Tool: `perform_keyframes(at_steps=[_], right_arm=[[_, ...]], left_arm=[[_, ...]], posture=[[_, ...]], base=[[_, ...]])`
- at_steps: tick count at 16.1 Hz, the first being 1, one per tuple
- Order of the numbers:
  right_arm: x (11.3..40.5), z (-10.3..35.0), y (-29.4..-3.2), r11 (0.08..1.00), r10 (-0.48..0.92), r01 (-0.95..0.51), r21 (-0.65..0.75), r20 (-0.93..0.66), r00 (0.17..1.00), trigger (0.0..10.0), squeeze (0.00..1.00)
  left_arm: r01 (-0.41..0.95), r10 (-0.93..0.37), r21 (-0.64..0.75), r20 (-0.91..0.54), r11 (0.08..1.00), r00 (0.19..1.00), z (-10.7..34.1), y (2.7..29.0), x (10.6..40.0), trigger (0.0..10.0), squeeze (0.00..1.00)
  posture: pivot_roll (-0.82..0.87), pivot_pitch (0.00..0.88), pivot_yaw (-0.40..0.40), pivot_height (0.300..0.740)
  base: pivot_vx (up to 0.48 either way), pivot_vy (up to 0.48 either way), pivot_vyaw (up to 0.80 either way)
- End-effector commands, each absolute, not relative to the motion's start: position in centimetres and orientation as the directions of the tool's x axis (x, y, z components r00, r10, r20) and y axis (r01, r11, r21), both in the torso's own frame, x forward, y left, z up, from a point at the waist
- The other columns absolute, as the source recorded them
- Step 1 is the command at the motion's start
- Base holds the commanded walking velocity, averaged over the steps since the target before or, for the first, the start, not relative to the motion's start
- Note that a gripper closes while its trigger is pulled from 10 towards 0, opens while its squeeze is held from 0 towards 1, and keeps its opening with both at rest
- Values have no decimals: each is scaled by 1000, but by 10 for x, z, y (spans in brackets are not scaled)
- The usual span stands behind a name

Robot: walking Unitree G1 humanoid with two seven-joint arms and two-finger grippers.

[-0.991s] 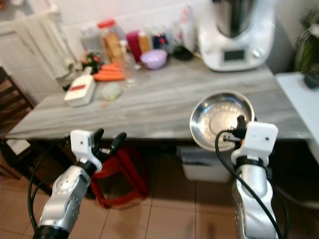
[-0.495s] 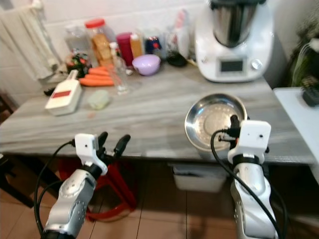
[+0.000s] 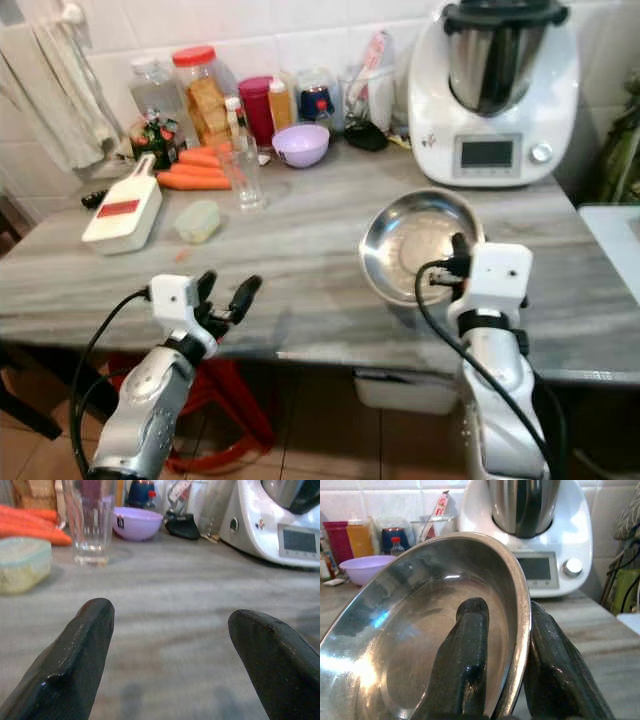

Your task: Setting the table

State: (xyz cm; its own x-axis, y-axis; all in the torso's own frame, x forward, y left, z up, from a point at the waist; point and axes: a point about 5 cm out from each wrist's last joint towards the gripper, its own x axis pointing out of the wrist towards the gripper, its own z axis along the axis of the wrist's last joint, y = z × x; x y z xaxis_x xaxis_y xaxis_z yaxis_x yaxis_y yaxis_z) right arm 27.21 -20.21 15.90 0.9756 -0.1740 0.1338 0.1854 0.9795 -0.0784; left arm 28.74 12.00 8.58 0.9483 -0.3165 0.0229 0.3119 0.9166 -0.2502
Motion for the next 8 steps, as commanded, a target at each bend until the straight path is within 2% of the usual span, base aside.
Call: perform_keyframes(at_steps=[1,2,5,8], right_arm=[[274,158,-195,985,-161,168,-46,129,978,10000,0],[274,157,-196,984,-169,175,-35,121,978,10000,0],[272,146,-196,983,-182,183,-1,78,980,10000,0],[268,134,-196,979,-199,198,46,26,980,10000,0]], left_arm=[[286,-290,-233,19,930,957,88,133,289,10000,0],[284,-288,-231,16,931,957,88,133,290,10000,0],[331,-332,-156,21,931,943,89,134,286,10000,0],[384,-385,-79,-3,920,923,83,142,270,10000,0]], posture=[[-163,0,106,740],[-164,0,110,740],[-167,0,128,740],[-167,0,137,740]], base=[[345,0,0],[307,0,0],[0,0,0],[0,0,0]])
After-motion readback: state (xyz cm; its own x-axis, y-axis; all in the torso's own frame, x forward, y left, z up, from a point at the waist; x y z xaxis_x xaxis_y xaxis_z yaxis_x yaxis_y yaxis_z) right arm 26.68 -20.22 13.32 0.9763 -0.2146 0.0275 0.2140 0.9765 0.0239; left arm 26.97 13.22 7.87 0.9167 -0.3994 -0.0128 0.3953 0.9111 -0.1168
